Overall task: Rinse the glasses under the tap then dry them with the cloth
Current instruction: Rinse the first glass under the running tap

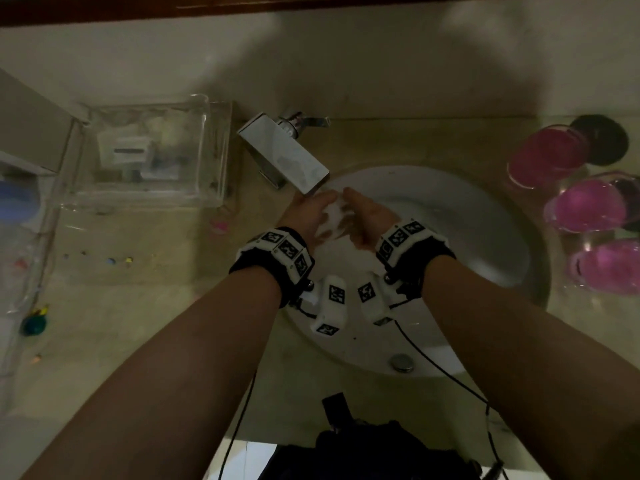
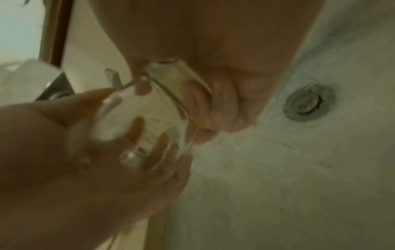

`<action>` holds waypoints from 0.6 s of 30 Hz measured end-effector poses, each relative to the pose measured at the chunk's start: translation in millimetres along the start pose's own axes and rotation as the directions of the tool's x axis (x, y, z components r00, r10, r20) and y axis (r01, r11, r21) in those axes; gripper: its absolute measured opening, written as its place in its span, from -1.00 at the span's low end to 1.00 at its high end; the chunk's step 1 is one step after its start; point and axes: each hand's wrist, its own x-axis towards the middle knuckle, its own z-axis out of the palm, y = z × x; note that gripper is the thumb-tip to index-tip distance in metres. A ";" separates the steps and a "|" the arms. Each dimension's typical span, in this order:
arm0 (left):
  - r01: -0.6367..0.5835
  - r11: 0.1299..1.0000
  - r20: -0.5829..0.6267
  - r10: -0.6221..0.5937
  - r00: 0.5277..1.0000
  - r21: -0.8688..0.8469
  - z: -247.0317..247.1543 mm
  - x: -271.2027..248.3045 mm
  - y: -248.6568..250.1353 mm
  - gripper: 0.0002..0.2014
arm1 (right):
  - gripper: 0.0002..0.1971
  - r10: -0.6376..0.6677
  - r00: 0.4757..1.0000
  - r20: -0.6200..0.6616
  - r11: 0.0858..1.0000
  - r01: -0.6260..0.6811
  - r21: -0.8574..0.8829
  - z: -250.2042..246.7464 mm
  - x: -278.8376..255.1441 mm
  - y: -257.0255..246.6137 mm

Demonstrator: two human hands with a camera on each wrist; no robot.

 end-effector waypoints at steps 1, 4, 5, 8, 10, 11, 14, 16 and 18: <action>0.059 0.998 0.048 -0.058 0.997 -0.006 -0.3 1.4 0.5 -0.70 | -0.70 -0.050 0.999 0.004 0.999 0.050 0.021 -0.2 2.0 0.1; 0.141 0.990 0.055 -0.139 0.989 -0.024 -5.1 1.4 -0.2 -0.71 | -0.92 -0.136 0.988 0.068 0.990 0.133 0.047 -4.2 3.7 -1.1; 0.147 0.988 0.056 -0.145 0.988 -0.037 -6.7 1.6 0.1 -0.70 | -0.89 -0.154 0.985 0.083 0.986 0.149 0.068 -6.2 2.8 -0.9; 0.080 0.996 0.117 -0.076 0.990 -0.035 -5.7 -2.3 1.8 -0.60 | -0.93 -0.099 0.992 0.079 0.990 0.090 0.106 -7.8 -4.8 -2.0; -0.038 0.999 0.086 0.037 0.996 0.007 -4.3 1.8 -0.5 -0.56 | -0.71 0.008 0.999 0.048 1.000 -0.009 0.016 -7.1 -7.0 -2.3; -0.076 0.997 0.090 0.074 0.993 0.019 -3.4 2.7 -1.9 -0.61 | -0.59 0.034 0.999 0.024 0.999 -0.033 -0.030 -7.6 -6.2 -1.7; -0.055 0.998 0.118 0.057 0.991 -0.019 -3.2 3.9 -7.6 -0.72 | -0.60 0.017 1.000 -0.010 0.999 -0.018 -0.045 -7.8 -7.2 -0.5; 0.037 0.999 0.074 -0.037 0.997 0.005 -4.3 1.7 -7.6 -0.75 | -0.74 -0.050 0.999 0.002 0.998 0.050 -0.036 -6.7 -9.5 0.5; 0.110 0.994 0.046 -0.110 0.993 0.011 -6.3 3.6 -8.5 -0.67 | -0.91 -0.091 0.995 0.042 0.995 0.092 -0.025 -5.8 -9.5 -0.1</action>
